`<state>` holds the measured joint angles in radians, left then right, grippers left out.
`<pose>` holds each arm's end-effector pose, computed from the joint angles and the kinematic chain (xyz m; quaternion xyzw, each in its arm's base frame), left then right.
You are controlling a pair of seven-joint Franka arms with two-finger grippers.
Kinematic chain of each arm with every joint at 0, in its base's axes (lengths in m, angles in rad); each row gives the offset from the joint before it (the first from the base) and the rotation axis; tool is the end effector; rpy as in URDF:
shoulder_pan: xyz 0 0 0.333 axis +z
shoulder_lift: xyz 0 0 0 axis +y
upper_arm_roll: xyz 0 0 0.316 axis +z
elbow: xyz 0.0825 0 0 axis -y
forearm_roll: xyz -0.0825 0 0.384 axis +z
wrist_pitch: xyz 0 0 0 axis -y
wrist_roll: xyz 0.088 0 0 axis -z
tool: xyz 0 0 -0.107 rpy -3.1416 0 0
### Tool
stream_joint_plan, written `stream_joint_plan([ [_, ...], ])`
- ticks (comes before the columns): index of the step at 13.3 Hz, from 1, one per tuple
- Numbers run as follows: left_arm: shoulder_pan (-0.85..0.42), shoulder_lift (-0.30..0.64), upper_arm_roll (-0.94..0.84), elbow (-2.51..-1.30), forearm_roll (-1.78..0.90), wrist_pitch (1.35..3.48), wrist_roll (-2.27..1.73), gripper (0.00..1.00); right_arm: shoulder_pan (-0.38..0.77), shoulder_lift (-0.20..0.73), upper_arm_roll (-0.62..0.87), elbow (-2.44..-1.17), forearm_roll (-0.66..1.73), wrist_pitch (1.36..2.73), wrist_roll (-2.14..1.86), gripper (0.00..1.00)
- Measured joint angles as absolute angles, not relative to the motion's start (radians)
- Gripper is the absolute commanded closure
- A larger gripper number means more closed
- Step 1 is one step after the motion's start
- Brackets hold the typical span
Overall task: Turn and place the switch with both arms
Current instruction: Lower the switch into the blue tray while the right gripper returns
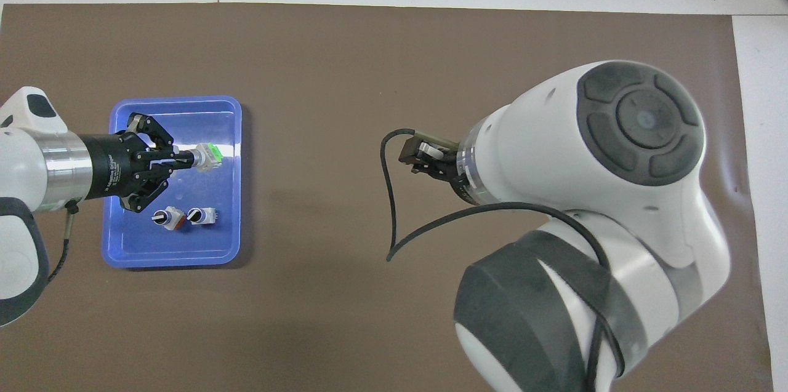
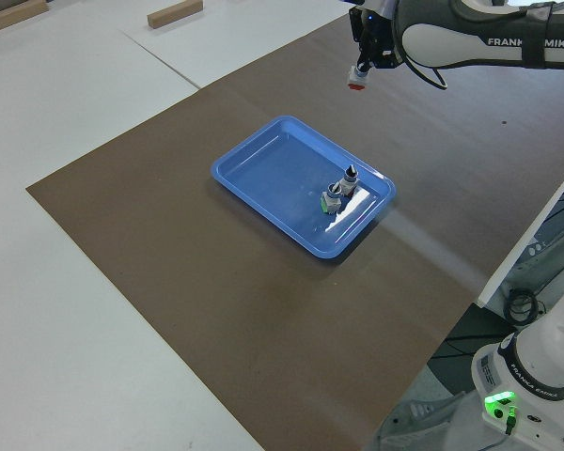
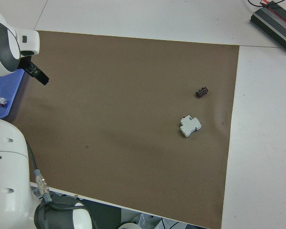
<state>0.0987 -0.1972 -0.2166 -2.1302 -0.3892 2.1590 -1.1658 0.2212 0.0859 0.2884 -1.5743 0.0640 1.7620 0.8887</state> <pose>0.5130 -0.0817 0.5152 0.8028 0.5661 -0.0018 0.1871 0.5215 0.2899 0.5935 -0.9787 0.1934 -0.0120 0.0674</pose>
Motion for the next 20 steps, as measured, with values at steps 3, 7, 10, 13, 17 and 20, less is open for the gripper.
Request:
stream_joint_plan([
  [3, 0.117, -0.146, -0.216, -2.141, -0.312, 2.165, -1.006, 1.0, 0.127, 0.085, 0.286, -1.575, 0.009, 1.756, 0.705, 0.0],
  [7, 0.119, -0.084, -0.218, -2.141, -0.189, 2.172, -0.75, 1.0, 0.014, 0.075, 0.283, -1.575, 0.006, 1.756, 0.537, 0.0],
  [10, 0.118, -0.065, -0.222, -2.147, -0.132, 2.172, -0.597, 1.0, -0.025, 0.068, 0.279, -1.575, 0.006, 1.755, 0.454, 0.0],
  [13, 0.112, -0.048, -0.224, -2.161, -0.05, 2.172, -0.454, 1.0, 0.027, 0.046, 0.159, -1.575, 0.003, 1.717, 0.341, 0.0],
  [17, 0.118, -0.034, -0.213, -2.165, -0.042, 2.172, -0.173, 1.0, 0.086, 0.018, -0.034, -1.574, 0.002, 1.674, 0.139, 0.0],
  [20, 0.125, -0.033, -0.182, -2.172, -0.042, 2.172, -0.029, 1.0, 0.085, -0.009, -0.076, -1.573, 0.002, 1.628, 0.1, 0.0],
])
